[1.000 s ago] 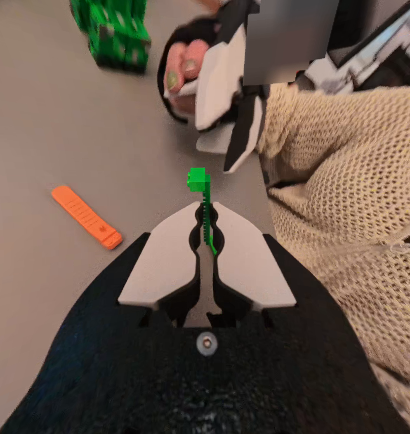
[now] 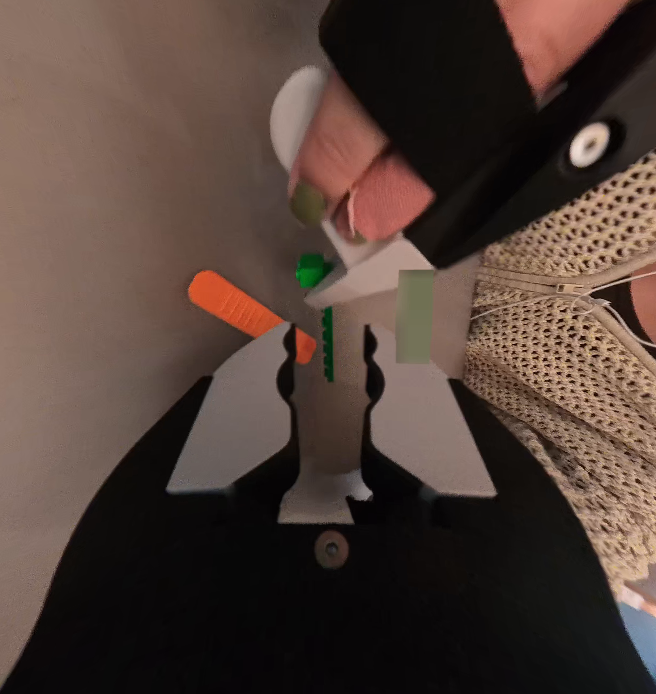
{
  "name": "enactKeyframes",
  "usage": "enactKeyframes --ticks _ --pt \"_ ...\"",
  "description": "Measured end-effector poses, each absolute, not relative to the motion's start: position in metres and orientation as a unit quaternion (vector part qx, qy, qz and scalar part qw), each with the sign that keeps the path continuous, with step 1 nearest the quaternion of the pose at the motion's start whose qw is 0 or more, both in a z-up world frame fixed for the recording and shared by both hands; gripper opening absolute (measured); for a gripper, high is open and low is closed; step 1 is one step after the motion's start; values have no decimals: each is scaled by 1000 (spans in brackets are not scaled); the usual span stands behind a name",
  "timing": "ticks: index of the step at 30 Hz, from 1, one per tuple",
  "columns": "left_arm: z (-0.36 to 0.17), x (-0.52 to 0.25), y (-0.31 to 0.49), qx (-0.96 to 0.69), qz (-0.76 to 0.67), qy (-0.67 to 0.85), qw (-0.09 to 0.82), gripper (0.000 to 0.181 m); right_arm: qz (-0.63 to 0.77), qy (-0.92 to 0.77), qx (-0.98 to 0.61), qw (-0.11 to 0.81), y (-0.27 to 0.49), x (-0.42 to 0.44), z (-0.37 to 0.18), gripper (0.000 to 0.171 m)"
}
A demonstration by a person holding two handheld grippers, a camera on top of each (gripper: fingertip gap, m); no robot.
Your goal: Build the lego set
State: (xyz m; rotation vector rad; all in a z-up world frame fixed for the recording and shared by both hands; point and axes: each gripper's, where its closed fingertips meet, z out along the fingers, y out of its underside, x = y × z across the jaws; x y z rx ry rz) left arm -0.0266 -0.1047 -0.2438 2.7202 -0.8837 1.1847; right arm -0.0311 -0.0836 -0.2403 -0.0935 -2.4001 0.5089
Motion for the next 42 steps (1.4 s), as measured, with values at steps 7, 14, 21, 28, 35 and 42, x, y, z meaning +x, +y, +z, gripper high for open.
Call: enactKeyframes --ticks 7,14,21,28,35,42 --pt "-222 -70 -97 904 319 -237 -156 54 236 -922 -165 257 -53 -33 -263 8" --pt "-206 -75 -119 884 262 -224 -315 53 245 -925 -209 201 -49 -30 -264 8" --pt "-208 -56 -132 867 216 -236 -381 51 284 -916 -234 159 -50 -21 -259 8" --pt "-211 -50 -127 856 206 -216 -422 51 263 -920 -243 159 -42 -19 -266 8" --pt "-215 -42 -126 844 201 -218 -447 54 255 -920 -246 170 -35 -19 -264 26" --pt "-210 -41 -126 827 185 -225 -481 51 261 -910 -240 213 -42 -6 -237 28"
